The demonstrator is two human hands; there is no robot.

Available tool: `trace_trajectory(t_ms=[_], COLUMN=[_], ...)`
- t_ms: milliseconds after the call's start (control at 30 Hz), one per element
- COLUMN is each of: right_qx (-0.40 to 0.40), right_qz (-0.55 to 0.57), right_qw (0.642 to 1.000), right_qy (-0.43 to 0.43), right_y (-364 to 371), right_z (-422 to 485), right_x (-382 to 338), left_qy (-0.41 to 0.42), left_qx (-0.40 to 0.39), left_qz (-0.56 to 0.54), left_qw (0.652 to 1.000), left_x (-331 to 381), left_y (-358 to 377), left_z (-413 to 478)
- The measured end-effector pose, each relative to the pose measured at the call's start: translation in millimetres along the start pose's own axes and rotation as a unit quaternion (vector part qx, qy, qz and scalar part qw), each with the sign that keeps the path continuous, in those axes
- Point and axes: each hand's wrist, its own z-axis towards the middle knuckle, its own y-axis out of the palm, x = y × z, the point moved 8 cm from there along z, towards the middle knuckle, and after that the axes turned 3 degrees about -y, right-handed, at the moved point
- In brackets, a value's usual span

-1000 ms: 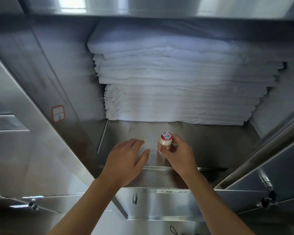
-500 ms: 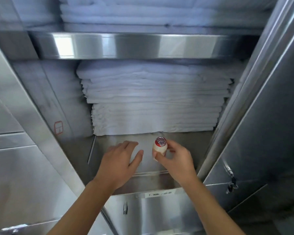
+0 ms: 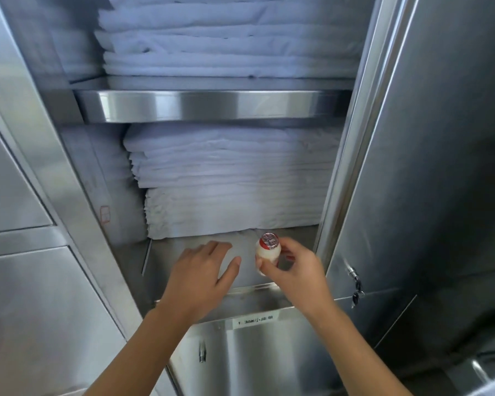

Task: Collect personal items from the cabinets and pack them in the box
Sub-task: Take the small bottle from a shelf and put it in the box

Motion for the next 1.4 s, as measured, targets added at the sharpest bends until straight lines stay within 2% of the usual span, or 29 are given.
trace_trajectory(t_ms=[267, 433, 633, 800, 1033, 1400], right_qx=[-0.058, -0.129, -0.246, -0.349, -0.45, -0.61], right_qz=[0.065, 0.104, 0.147, 0.168, 0.196, 0.258], right_qw=[0.995, 0.983, 0.95, 0.9, 0.82, 0.69], right_qy=[-0.039, -0.08, -0.124, -0.199, -0.293, -0.291], right_y=[0.8, 13.3, 61.1, 105.5, 139.5, 173.1], right_z=[-18.3, -37.8, -112.0, -196.0, -322.1, -567.3], right_x=[-19.4, -33.2, -61.6, -137.0, -250.6, -337.5], left_qy=[-0.04, -0.132, -0.28, -0.378, -0.503, -0.652], left_qx=[0.041, 0.066, 0.03, 0.087, 0.132, 0.144], left_qz=[0.046, 0.068, 0.109, 0.179, 0.22, 0.268], left_qw=[0.997, 0.987, 0.953, 0.904, 0.825, 0.695], left_x=[12.5, 14.0, 5.2, 10.5, 29.0, 101.0], left_y=[-17.5, -28.9, -41.6, -106.4, -179.5, -226.7], left_z=[-41.9, -97.2, -227.0, -347.6, -504.6, -752.9])
